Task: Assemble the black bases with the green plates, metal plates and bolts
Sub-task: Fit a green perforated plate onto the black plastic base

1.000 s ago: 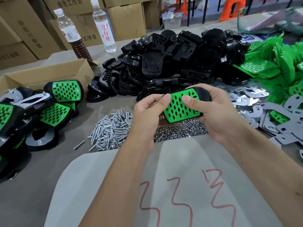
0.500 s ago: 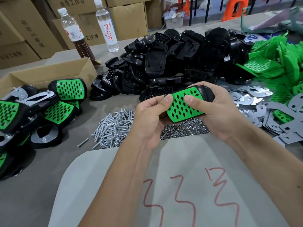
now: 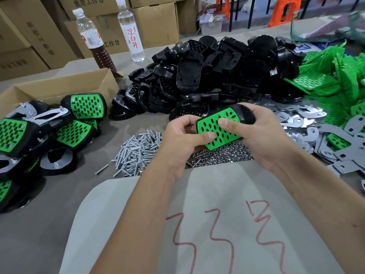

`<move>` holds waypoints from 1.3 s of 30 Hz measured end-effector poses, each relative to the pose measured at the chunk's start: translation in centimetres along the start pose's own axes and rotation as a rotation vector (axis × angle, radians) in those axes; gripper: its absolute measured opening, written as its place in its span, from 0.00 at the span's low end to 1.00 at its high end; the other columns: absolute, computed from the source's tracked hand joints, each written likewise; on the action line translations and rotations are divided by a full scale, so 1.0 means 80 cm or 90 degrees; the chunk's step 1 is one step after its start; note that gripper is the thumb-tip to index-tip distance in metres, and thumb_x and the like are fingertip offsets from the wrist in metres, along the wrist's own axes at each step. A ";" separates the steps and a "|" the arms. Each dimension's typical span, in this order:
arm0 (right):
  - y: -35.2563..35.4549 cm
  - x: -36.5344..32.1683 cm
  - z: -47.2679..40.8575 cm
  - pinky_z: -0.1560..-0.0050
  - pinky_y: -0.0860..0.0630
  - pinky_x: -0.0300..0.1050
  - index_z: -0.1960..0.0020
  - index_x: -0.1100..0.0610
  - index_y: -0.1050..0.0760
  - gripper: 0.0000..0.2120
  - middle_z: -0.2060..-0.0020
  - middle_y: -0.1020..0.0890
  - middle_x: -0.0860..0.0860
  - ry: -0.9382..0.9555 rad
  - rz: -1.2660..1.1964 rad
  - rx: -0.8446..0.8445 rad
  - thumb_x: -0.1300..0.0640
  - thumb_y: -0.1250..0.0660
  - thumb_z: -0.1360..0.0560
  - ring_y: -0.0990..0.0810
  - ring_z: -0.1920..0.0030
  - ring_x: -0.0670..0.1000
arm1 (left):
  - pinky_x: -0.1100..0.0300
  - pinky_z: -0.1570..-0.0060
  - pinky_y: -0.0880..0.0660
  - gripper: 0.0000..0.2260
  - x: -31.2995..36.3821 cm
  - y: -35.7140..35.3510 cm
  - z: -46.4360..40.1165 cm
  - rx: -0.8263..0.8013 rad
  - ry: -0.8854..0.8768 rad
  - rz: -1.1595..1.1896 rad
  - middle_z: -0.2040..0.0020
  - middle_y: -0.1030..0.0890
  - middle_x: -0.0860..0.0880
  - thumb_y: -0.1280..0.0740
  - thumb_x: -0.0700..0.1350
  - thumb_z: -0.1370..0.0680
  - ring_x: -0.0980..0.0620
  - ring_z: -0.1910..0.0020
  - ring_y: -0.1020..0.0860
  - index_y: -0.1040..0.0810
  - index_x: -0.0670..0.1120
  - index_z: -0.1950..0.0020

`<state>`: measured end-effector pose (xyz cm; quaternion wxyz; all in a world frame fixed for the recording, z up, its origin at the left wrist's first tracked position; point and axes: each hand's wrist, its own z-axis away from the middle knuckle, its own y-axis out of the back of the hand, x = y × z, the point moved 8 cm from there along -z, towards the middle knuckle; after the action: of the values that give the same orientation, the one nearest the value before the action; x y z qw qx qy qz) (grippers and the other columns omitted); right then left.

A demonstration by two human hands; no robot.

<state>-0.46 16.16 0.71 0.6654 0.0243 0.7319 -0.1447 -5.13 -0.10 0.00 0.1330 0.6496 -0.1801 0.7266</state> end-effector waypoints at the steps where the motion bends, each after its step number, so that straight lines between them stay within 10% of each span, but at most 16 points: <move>1: -0.001 0.002 -0.001 0.46 0.15 0.61 0.47 0.61 0.18 0.18 0.49 0.14 0.63 -0.020 -0.007 -0.017 0.55 0.21 0.34 0.14 0.46 0.64 | 0.52 0.54 0.15 0.10 -0.001 0.000 0.000 0.013 0.002 0.006 0.55 0.15 0.42 0.25 0.29 0.26 0.42 0.52 0.13 0.20 0.41 0.49; 7: -0.010 0.008 0.002 0.51 0.15 0.47 0.41 0.66 0.20 0.23 0.47 0.12 0.60 -0.106 -0.026 -0.108 0.63 0.22 0.35 0.12 0.46 0.60 | 0.46 0.49 0.15 0.10 -0.002 0.003 -0.002 0.030 0.007 0.023 0.52 0.15 0.40 0.27 0.28 0.26 0.43 0.54 0.15 0.20 0.40 0.49; 21: -0.019 -0.007 0.006 0.56 0.15 0.49 0.46 0.59 0.15 0.17 0.47 0.13 0.61 -0.053 -0.069 -0.178 0.57 0.20 0.34 0.12 0.48 0.62 | 0.39 0.41 0.19 0.29 0.000 -0.010 0.002 -0.066 0.041 0.156 0.42 0.17 0.34 0.25 0.31 0.32 0.37 0.47 0.16 0.27 0.29 0.33; 25: -0.022 -0.008 0.010 0.51 0.15 0.58 0.48 0.55 0.14 0.10 0.46 0.13 0.61 -0.017 -0.082 -0.202 0.59 0.25 0.29 0.13 0.47 0.63 | 0.54 0.57 0.16 0.27 -0.001 -0.014 0.005 -0.119 0.036 0.200 0.44 0.16 0.36 0.29 0.32 0.30 0.41 0.51 0.14 0.27 0.29 0.31; 28: -0.019 -0.006 0.006 0.55 0.14 0.54 0.45 0.58 0.16 0.14 0.46 0.13 0.61 -0.020 -0.105 -0.171 0.58 0.23 0.29 0.13 0.47 0.62 | 0.44 0.44 0.16 0.27 -0.006 -0.016 0.003 -0.097 0.040 0.202 0.39 0.18 0.33 0.27 0.32 0.30 0.37 0.47 0.16 0.26 0.30 0.31; 35: -0.004 -0.021 0.002 0.38 0.20 0.52 0.25 0.52 0.32 0.32 0.37 0.25 0.46 0.202 0.336 0.105 0.56 0.22 0.25 0.23 0.37 0.45 | 0.45 0.47 0.19 0.08 0.001 -0.006 0.000 0.143 -0.096 0.050 0.52 0.17 0.39 0.24 0.38 0.23 0.44 0.53 0.18 0.22 0.40 0.50; 39: -0.015 -0.020 0.007 0.30 0.27 0.52 0.21 0.52 0.35 0.47 0.32 0.37 0.48 0.219 0.487 0.071 0.32 0.27 0.33 0.34 0.30 0.48 | 0.38 0.45 0.18 0.27 0.002 -0.020 0.003 0.099 -0.018 0.170 0.45 0.15 0.34 0.31 0.59 0.23 0.35 0.45 0.16 0.22 0.33 0.44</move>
<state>0.02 15.14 2.44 0.5373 0.3543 0.7613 0.0794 -4.23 1.24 0.36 -0.0181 0.6384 -0.2103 0.7402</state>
